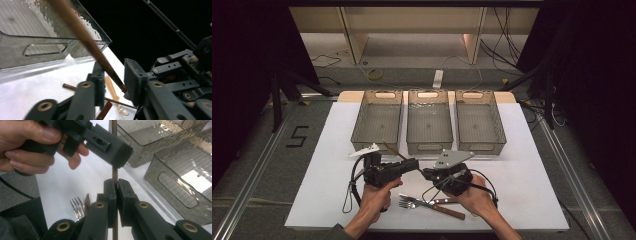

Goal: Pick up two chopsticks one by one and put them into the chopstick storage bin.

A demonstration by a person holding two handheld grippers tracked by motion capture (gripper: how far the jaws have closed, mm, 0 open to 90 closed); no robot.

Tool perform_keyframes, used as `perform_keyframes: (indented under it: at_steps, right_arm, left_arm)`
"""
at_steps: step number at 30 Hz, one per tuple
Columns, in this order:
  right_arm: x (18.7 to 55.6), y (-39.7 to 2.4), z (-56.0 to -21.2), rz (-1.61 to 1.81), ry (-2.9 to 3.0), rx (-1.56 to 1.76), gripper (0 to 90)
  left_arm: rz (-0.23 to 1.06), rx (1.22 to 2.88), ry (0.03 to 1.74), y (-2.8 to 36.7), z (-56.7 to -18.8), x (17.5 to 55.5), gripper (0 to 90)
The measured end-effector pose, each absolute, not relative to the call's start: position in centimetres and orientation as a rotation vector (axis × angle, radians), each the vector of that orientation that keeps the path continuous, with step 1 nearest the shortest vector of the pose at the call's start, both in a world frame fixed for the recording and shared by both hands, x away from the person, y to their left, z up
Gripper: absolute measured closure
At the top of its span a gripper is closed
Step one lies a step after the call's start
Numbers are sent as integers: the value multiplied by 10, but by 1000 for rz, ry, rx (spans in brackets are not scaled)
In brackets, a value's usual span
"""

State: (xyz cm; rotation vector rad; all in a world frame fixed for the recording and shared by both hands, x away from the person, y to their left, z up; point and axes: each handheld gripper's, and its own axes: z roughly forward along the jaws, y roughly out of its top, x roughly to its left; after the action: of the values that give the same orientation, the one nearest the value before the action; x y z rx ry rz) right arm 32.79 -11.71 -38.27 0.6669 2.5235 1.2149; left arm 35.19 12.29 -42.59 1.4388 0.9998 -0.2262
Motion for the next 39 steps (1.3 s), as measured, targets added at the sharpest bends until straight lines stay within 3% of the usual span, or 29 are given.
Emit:
perform_keyframes:
  at_steps: [7, 8, 11, 12, 14, 21, 27, 39]
  right_arm:
    - [329, -119, -386, 1239, 2514, 682, 835]
    - [331, -123, -385, 1260, 2520, 703, 762]
    - [332, -128, -384, 1276, 2517, 720, 715]
    - [332, -133, -383, 1273, 2518, 729, 646]
    - [331, -138, -384, 1244, 2521, 732, 594]
    - [332, -158, -397, 1183, 2533, 810, 500]
    - [333, -173, -408, 1116, 2561, 889, 363]
    - [334, -195, -415, 1084, 2571, 988, 315]
  left_arm:
    - [-253, 1446, 973, 123, -423, 352, 834]
    - [-270, 1438, 980, 125, -423, 353, 837]
    - [-268, 1435, 994, 128, -420, 355, 839]
    - [-270, 1438, 1000, 130, -420, 356, 838]
    - [-265, 1455, 1012, 134, -417, 358, 839]
    - [-184, 1533, 1002, 146, -398, 361, 837]
    - [-120, 1614, 1007, 158, -380, 370, 835]
    - [-71, 1705, 1054, 184, -347, 408, 836]
